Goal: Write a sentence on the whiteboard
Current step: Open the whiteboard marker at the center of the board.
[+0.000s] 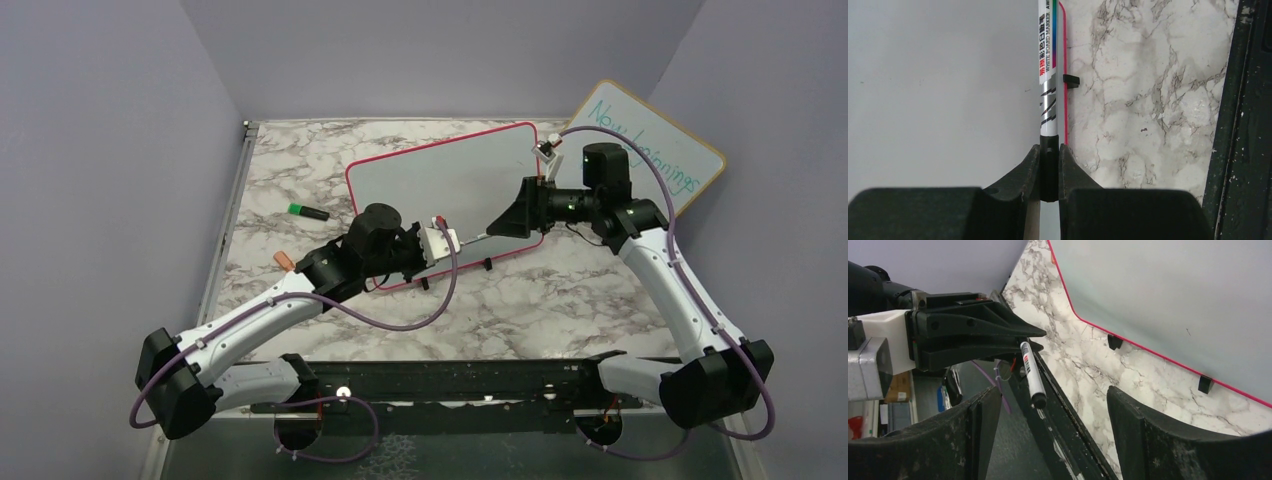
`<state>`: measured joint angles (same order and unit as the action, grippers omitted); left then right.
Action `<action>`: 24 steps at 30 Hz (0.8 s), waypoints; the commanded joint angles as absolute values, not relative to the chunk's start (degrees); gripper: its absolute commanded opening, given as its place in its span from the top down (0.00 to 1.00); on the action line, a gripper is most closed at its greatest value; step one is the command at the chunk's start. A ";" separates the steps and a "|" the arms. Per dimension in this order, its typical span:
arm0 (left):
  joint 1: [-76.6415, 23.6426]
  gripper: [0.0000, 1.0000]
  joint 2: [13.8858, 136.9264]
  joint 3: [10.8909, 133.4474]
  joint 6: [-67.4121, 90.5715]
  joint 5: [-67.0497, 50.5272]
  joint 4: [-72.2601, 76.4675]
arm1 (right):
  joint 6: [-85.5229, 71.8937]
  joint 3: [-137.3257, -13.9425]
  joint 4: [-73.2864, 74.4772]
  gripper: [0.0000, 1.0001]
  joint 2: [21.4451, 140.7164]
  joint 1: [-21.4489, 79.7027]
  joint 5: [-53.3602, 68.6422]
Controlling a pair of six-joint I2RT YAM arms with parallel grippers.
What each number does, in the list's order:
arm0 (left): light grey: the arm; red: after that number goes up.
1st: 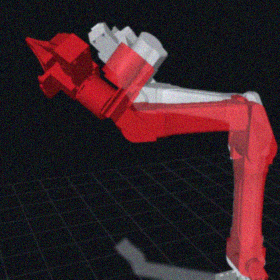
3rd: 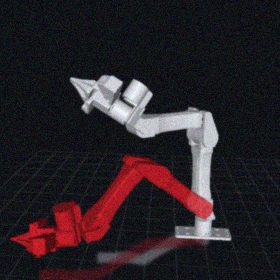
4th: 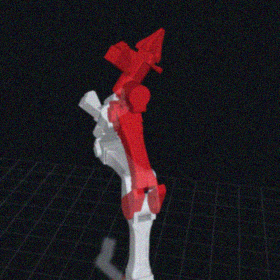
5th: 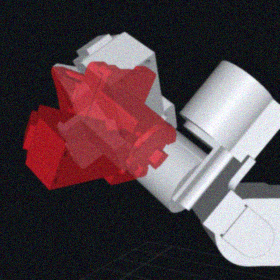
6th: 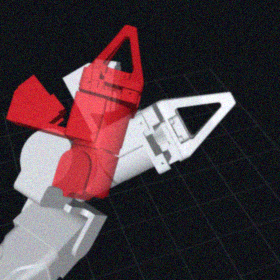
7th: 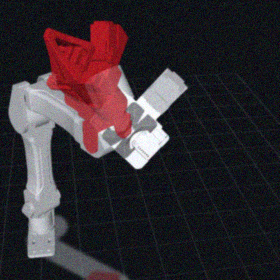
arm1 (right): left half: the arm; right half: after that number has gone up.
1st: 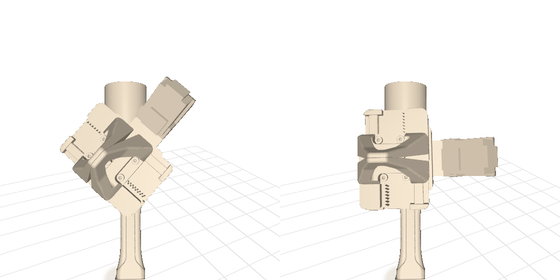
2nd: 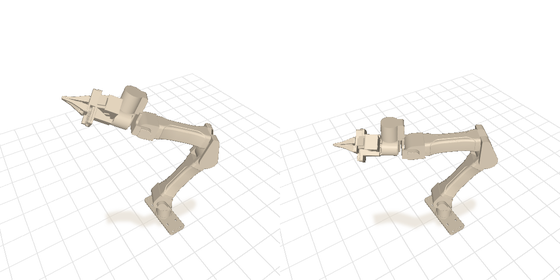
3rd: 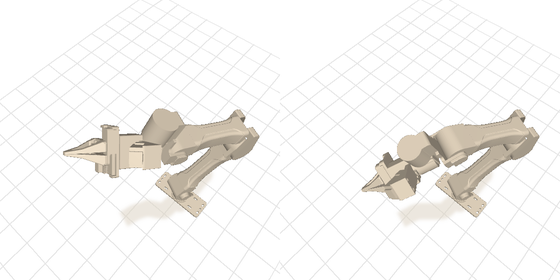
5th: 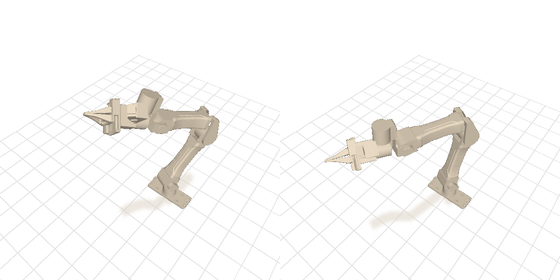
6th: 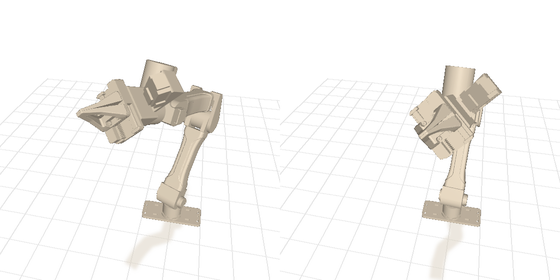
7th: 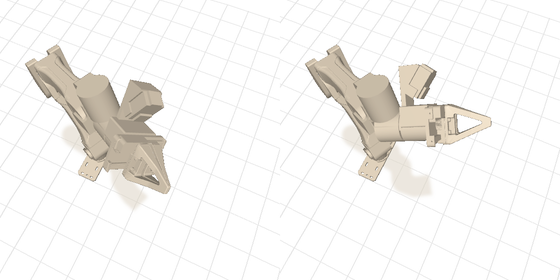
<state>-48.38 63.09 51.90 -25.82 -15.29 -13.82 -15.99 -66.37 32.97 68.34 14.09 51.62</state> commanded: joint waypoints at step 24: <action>-48.23 1.00 65.37 51.83 -23.24 -20.56 -8.42 | -23.63 -63.30 22.02 0.47 71.10 21.80 53.16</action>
